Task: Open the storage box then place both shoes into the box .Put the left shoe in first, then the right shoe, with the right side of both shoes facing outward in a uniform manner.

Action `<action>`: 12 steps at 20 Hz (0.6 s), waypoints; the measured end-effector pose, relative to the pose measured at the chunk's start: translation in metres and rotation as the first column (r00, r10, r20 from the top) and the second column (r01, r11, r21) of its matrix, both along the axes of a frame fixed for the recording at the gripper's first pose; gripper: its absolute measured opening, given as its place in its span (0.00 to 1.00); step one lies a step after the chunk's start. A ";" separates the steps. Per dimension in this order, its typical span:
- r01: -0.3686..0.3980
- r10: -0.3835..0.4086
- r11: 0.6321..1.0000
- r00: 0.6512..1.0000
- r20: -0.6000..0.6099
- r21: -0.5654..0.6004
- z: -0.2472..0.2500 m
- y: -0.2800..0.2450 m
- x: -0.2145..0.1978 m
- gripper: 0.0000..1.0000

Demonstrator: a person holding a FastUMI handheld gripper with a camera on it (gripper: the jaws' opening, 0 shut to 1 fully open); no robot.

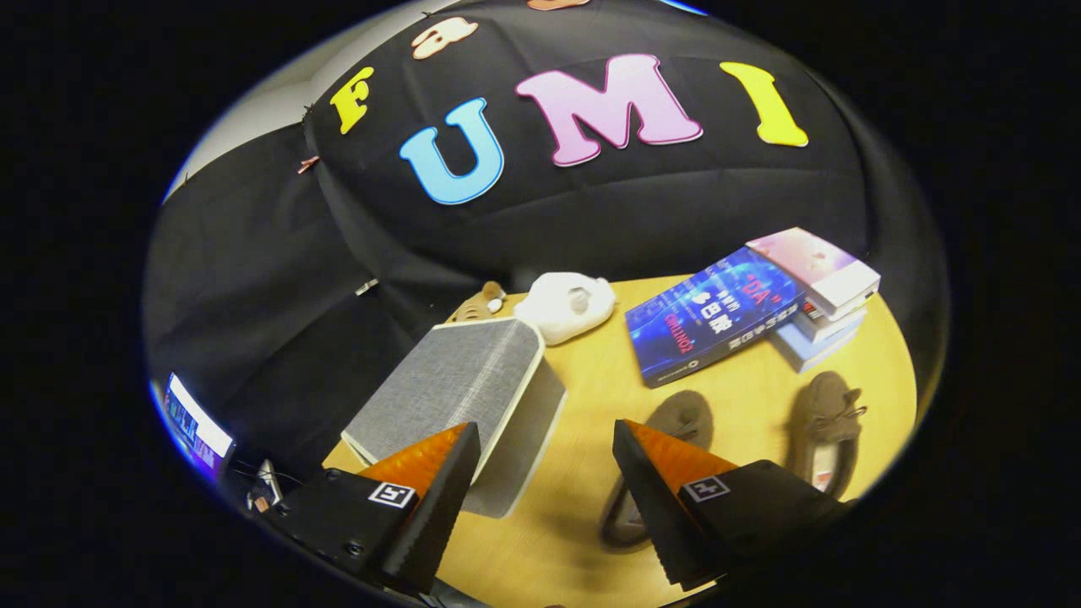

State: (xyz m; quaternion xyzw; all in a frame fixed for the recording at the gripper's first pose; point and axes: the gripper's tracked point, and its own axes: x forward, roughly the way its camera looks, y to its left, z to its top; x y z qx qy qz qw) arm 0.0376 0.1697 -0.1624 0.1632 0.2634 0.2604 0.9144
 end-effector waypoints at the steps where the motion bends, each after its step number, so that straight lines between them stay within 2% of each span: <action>1: -0.027 0.028 0.999 0.999 -0.025 0.026 -0.004 0.008 -0.002 0.99; 4: -0.103 0.127 0.980 0.982 -0.138 0.171 -0.024 0.035 -0.010 0.98; 7: -0.143 0.225 0.938 0.944 -0.240 0.316 -0.039 0.062 -0.017 0.98; 12: -0.206 0.369 0.863 0.881 -0.297 0.462 -0.058 0.095 -0.023 0.98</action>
